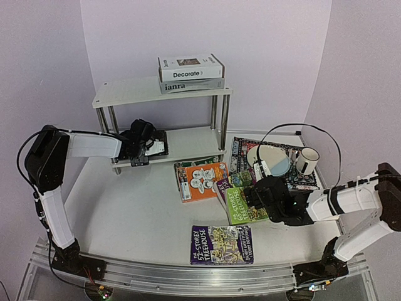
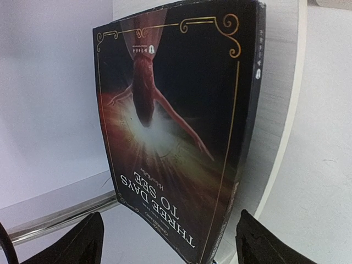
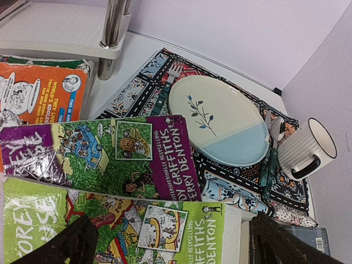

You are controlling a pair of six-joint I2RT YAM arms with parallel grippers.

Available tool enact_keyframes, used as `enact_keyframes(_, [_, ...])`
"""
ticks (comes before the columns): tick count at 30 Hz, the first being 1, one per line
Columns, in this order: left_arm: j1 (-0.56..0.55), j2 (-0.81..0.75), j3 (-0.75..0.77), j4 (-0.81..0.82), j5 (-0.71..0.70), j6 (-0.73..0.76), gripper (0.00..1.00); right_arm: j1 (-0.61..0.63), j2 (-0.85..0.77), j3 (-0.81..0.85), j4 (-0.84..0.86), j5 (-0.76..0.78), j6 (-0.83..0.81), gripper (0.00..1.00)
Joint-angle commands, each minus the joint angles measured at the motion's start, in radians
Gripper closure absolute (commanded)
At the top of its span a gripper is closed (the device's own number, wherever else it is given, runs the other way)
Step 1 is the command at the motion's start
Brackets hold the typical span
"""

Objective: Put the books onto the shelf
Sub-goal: Place the book in the book pile on the shelf.

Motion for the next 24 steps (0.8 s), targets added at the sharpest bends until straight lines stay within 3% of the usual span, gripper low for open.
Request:
enact_keyframes(1, [0.005,-0.039,0.05,-0.012,0.008,-0.011,0.22,-0.004,0.01,0.016,-0.021,0.016,0.007,0.02])
enact_keyframes(8, [0.008,-0.01,0.07,-0.012,-0.007,-0.007,0.33,-0.004,-0.001,0.012,-0.025,0.021,0.009,0.02])
enact_keyframes(16, [0.008,-0.007,0.082,-0.018,-0.009,-0.015,0.34,-0.003,-0.002,0.012,-0.025,0.017,0.009,0.02])
enact_keyframes(20, [0.006,-0.028,0.073,-0.039,0.013,-0.049,0.49,-0.004,0.0,0.014,-0.024,0.016,0.009,0.02])
enact_keyframes(24, [-0.002,-0.069,0.062,-0.059,0.036,-0.103,0.57,-0.004,0.006,0.016,-0.025,0.015,0.009,0.02])
